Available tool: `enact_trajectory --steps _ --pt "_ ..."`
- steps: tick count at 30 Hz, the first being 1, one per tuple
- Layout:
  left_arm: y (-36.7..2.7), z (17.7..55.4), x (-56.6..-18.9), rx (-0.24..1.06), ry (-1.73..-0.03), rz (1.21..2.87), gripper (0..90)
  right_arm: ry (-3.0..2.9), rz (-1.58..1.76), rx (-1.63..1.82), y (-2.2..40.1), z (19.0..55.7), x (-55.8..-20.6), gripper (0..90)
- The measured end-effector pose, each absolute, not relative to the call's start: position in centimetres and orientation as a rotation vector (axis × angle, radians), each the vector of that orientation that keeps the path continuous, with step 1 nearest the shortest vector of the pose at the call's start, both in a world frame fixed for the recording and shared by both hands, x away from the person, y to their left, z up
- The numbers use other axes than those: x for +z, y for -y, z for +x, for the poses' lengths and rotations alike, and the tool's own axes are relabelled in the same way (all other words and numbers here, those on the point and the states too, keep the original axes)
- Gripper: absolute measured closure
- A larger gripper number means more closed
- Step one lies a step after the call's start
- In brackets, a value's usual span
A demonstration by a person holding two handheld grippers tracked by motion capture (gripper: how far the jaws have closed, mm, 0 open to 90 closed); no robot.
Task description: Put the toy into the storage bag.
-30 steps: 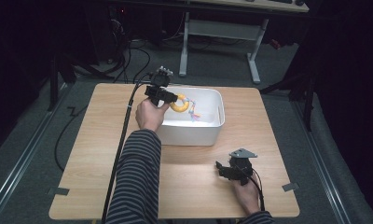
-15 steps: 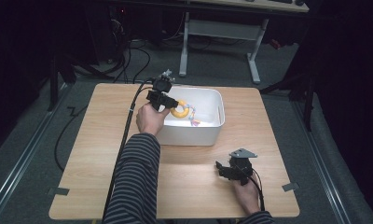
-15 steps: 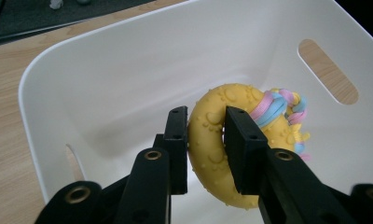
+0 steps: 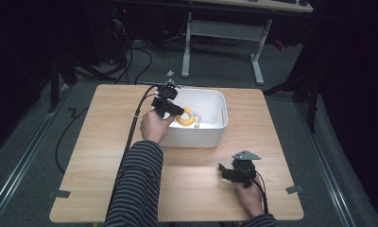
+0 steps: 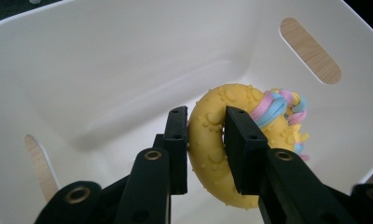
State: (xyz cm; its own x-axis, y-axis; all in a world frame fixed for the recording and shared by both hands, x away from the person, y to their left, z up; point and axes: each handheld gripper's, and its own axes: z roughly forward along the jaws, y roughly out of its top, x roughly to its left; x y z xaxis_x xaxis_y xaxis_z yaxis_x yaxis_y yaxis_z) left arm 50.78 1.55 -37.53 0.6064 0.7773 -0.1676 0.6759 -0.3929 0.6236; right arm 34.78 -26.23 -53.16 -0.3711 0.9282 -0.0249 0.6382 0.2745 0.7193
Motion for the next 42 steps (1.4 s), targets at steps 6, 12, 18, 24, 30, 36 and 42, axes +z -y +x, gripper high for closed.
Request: enact_trajectory --steps 6,12,18,24,30,36,42 --pt "-1.79 50.49 -38.08 0.161 -1.140 2.173 71.6 -2.106 1.410 0.873 26.23 34.77 -53.16 26.2" --pt "-1.69 50.17 -38.15 0.149 -1.129 2.196 71.5 -2.105 1.411 0.873 26.22 34.77 -53.16 26.2" --pt "-1.58 49.95 -38.09 0.150 -1.128 2.198 71.5 -2.105 1.411 0.873 26.22 34.77 -53.16 26.3" --pt "-1.54 49.85 -38.05 0.154 -1.129 2.198 71.4 -2.105 1.410 0.873 26.23 34.77 -53.16 26.2" --pt "-1.59 49.89 -38.05 0.151 -1.128 2.198 71.3 -2.105 1.411 0.873 26.22 34.77 -53.16 26.2" --pt "-1.59 49.90 -38.05 0.149 -1.131 2.200 71.1 -2.105 1.411 0.873 26.22 34.77 -53.16 26.2" --pt "-1.58 49.88 -37.97 0.169 -1.149 2.197 57.2 -2.106 1.411 0.872 26.22 34.77 -53.15 26.3"
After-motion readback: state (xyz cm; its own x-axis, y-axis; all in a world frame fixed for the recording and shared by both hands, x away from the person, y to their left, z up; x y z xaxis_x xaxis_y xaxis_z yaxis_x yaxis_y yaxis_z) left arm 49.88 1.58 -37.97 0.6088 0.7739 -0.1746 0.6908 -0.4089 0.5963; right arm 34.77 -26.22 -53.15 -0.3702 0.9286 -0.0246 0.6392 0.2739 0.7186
